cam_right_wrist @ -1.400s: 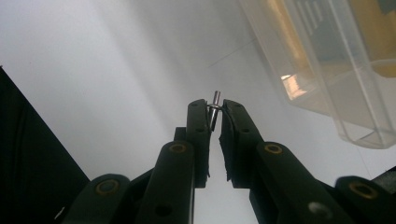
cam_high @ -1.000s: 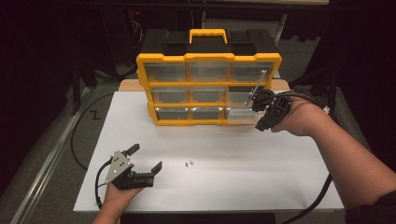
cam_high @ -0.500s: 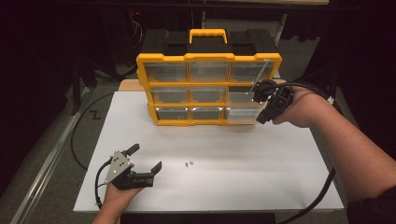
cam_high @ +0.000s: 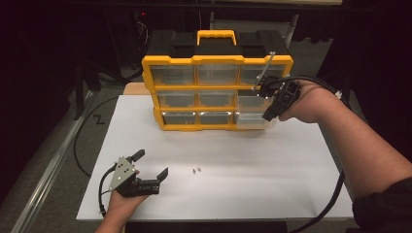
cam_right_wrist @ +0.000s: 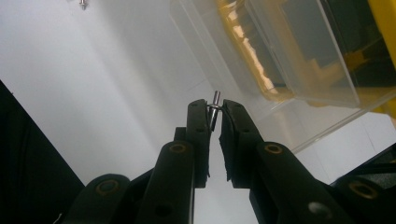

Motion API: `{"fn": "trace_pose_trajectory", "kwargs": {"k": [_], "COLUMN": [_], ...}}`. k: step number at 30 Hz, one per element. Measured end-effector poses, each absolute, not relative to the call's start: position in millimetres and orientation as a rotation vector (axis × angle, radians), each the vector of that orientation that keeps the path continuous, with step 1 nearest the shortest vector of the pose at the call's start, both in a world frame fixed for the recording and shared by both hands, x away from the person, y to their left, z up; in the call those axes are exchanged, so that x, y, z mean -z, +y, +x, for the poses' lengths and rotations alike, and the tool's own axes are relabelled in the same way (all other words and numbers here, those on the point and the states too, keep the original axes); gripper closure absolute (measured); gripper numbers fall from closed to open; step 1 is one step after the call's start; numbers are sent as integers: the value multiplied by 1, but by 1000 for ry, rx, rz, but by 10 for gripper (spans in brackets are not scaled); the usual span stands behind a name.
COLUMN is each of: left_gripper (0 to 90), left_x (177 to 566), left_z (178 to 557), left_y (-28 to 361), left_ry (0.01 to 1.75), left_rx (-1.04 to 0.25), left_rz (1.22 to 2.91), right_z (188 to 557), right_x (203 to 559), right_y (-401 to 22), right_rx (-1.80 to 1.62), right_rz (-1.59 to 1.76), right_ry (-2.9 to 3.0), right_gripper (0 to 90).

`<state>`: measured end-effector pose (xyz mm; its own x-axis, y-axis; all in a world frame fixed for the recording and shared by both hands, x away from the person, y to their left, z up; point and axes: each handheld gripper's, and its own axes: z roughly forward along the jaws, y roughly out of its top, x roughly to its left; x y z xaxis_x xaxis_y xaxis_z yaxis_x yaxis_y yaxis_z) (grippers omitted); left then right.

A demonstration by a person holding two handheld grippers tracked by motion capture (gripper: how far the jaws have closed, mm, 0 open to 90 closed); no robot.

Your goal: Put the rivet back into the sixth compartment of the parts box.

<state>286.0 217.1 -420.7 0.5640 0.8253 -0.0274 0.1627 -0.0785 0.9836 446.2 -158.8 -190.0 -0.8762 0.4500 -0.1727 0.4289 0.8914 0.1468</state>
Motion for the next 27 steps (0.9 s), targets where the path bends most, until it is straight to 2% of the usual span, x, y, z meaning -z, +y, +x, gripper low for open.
{"fn": "trace_pose_trajectory", "kwargs": {"k": [27], "left_gripper": [4], "left_x": [421], "left_z": [285], "left_y": [217], "left_ry": [856], "left_rx": [-681], "left_rz": [1585], "right_z": [480], "right_x": [190], "right_y": [-151], "right_rx": [-131], "right_rz": [716], "right_ry": [2816], "right_gripper": [838]}}
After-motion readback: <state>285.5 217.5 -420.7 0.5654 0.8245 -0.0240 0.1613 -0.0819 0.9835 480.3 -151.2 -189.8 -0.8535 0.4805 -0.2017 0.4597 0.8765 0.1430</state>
